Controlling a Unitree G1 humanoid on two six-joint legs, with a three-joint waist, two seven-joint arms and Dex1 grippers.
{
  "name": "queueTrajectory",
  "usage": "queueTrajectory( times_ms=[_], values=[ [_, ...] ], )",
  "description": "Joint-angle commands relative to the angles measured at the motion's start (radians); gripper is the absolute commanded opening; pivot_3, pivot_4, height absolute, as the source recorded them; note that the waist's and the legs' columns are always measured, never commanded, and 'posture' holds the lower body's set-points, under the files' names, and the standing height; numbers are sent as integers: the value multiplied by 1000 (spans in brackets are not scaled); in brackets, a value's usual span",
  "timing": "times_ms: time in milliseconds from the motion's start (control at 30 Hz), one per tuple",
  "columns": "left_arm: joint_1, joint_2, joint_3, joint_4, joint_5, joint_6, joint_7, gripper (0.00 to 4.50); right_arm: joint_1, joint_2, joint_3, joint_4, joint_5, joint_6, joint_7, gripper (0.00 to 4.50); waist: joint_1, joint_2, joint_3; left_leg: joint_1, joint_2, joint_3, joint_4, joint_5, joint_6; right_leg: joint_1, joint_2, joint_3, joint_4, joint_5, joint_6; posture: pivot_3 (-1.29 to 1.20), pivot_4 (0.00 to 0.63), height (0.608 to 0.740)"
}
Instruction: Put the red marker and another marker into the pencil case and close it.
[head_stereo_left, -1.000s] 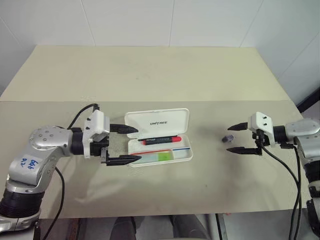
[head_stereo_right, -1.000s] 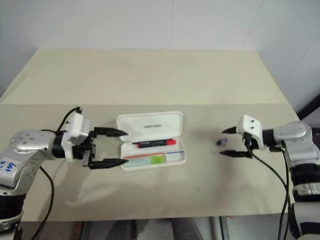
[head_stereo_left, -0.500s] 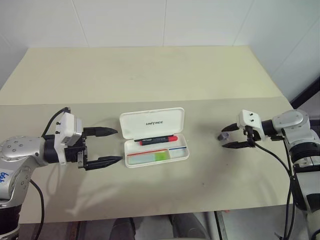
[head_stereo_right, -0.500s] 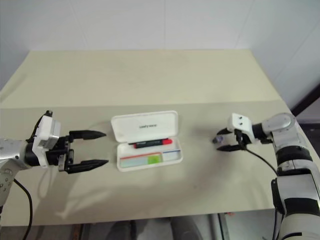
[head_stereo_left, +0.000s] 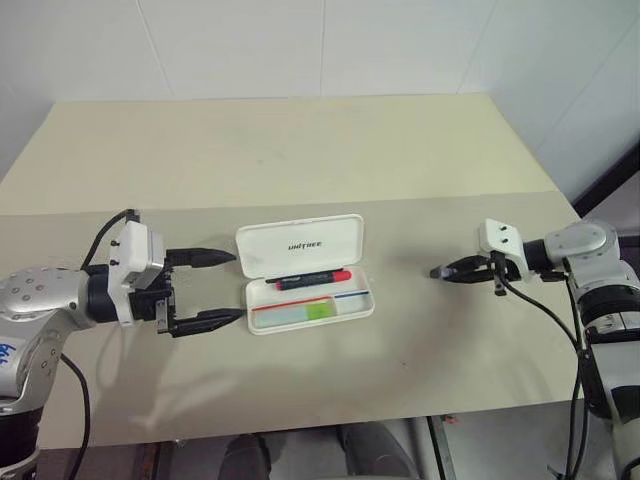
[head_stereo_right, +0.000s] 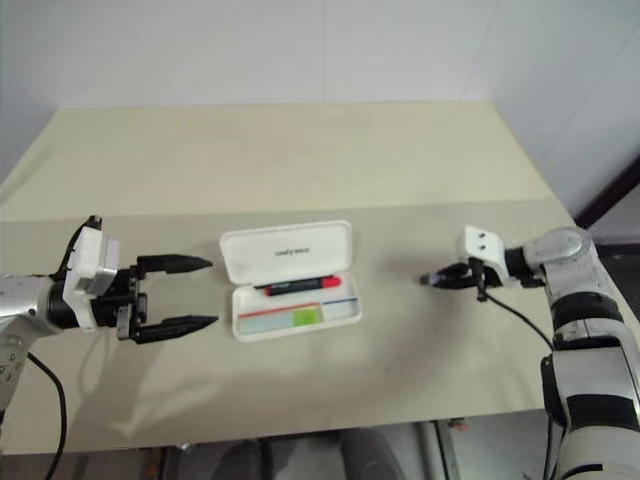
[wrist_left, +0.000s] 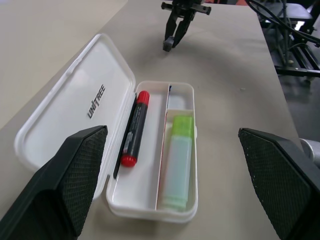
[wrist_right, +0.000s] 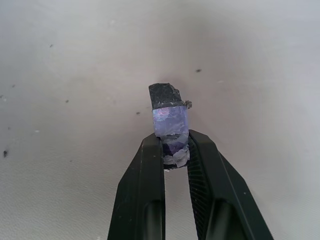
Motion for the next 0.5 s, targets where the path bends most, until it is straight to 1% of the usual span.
queueTrajectory(
  times_ms=[33, 167, 267, 433, 500],
  values=[
    [-26, -6, -4, 14, -6, -44, -17, 4500, 15, -25, -54, -94, 51, 31, 3, 309, -2, 1, 0, 0, 0, 0, 0, 0, 0, 0, 0, 0, 0, 1, 1, 0, 150, 740],
    [-34, -22, -5, 35, -19, -74, -33, 4500, 63, -27, -85, -254, 103, 114, 0, 309, 0, 1, 1, 0, 0, 0, -2, -1, 1, -1, 0, 0, 0, 2, 5, 0, 150, 740],
    [-32, -38, 9, 51, -38, -89, -43, 4500, 123, -32, -96, -445, 133, 208, -22, 309, 2, 1, 1, 0, 0, 0, -2, -2, 1, -1, 0, -1, 0, 1, 6, 0, 150, 740],
    [-21, -44, 29, 101, -46, -122, -80, 4500, 235, -22, -102, -826, 222, 425, -77, 309, 3, 1, 1, 0, 0, 0, -3, -5, 1, -1, 0, -1, 1, 0, 8, 0, 150, 740],
    [-18, -44, 34, 125, -44, -140, -98, 4500, 266, -19, -94, -934, 241, 486, -101, 309, 4, 1, 1, 0, 0, 0, -4, -6, 1, -2, 0, -1, 1, 0, 8, 0, 150, 740]
  ],
)
